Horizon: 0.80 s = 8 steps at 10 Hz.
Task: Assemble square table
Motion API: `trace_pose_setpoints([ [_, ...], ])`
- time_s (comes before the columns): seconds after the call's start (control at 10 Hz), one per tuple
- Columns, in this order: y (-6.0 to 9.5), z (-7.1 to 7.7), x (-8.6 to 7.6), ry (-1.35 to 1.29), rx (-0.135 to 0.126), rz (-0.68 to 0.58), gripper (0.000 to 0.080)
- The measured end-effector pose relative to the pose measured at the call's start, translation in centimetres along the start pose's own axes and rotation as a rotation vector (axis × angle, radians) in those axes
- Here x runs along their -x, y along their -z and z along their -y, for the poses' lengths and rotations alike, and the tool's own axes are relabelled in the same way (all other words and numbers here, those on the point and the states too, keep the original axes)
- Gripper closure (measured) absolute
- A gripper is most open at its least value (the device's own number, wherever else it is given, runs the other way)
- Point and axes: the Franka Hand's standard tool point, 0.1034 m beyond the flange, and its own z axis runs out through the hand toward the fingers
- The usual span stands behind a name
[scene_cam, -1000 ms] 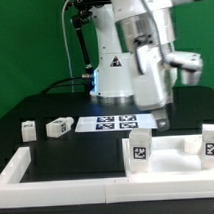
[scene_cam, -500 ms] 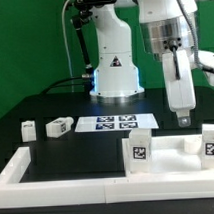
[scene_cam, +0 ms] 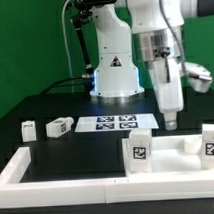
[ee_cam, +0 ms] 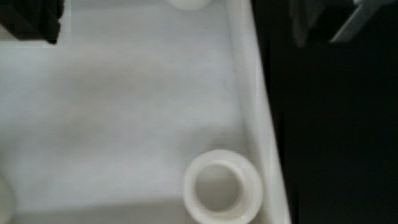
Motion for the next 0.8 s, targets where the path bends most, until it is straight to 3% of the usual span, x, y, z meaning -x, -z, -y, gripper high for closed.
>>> trace_pose_setpoints([
  [0.1, -1.3, -1.5, -0.3, 0.009, -0.003, -0.024, 0.0151],
  [0.2, -2.1, -2.0, -0.2, 0.014, 0.019, -0.031, 0.0151],
  [0.5, -5.5, -2.7, -0.3, 0.020, 0.062, -0.066, 0.0151],
  [0.6, -5.8, -2.6, 0.0, 0.028, 0.065, -0.067, 0.0151],
  [0.7, -5.8, -2.6, 0.0, 0.029, 0.064, -0.065, 0.0234],
  [0.8, -5.8, -2.6, 0.0, 0.027, 0.065, -0.064, 0.0370],
])
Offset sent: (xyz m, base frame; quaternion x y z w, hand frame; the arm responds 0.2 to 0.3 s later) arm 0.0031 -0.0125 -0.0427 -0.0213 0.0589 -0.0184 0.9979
